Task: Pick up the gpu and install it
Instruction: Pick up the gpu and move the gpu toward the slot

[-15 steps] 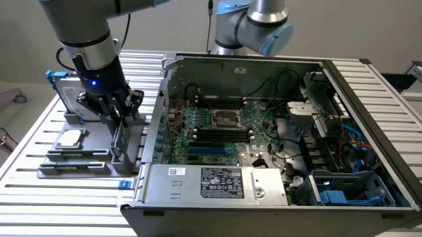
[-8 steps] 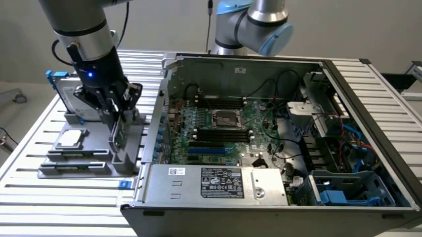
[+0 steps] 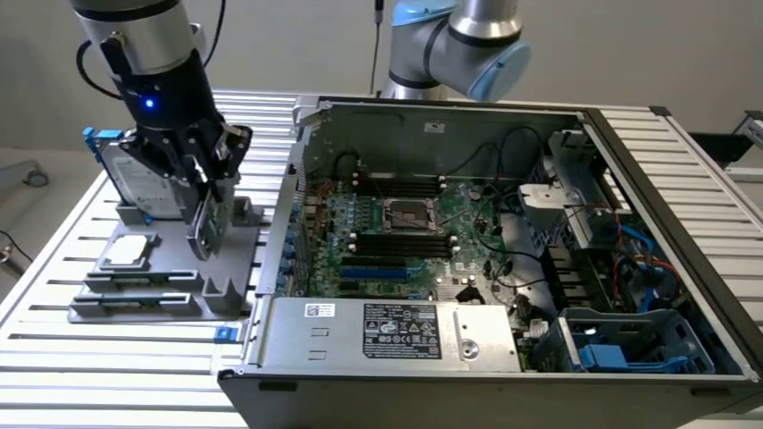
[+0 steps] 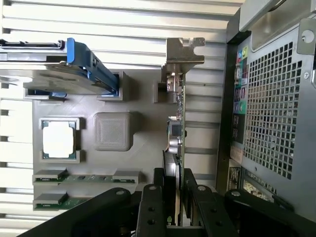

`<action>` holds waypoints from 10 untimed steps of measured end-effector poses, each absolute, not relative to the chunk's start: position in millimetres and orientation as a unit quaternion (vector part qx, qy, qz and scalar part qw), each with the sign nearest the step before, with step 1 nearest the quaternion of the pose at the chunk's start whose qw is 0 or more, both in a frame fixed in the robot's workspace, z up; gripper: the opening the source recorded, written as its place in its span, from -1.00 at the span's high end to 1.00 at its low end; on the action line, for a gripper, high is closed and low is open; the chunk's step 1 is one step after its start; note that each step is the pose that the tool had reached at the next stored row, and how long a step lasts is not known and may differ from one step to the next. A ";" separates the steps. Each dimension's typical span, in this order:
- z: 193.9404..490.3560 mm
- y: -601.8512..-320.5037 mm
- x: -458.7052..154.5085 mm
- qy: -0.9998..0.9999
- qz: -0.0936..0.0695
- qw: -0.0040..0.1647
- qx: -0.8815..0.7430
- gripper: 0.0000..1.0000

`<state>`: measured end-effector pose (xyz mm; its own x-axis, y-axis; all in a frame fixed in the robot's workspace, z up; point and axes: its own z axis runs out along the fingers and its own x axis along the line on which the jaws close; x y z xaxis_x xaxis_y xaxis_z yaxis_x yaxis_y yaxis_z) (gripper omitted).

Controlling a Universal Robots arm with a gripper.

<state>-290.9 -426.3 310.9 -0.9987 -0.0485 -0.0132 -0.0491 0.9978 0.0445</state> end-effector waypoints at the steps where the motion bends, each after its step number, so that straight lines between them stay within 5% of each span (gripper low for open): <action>1: 315.9 -426.6 -290.9 0.999 0.022 0.006 -0.024 0.47; 10: 356.6 -432.4 -286.2 0.999 0.022 0.005 -0.024 0.47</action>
<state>-286.2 -432.4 356.6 -0.9988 -0.0485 -0.0118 -0.0490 0.9978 0.0445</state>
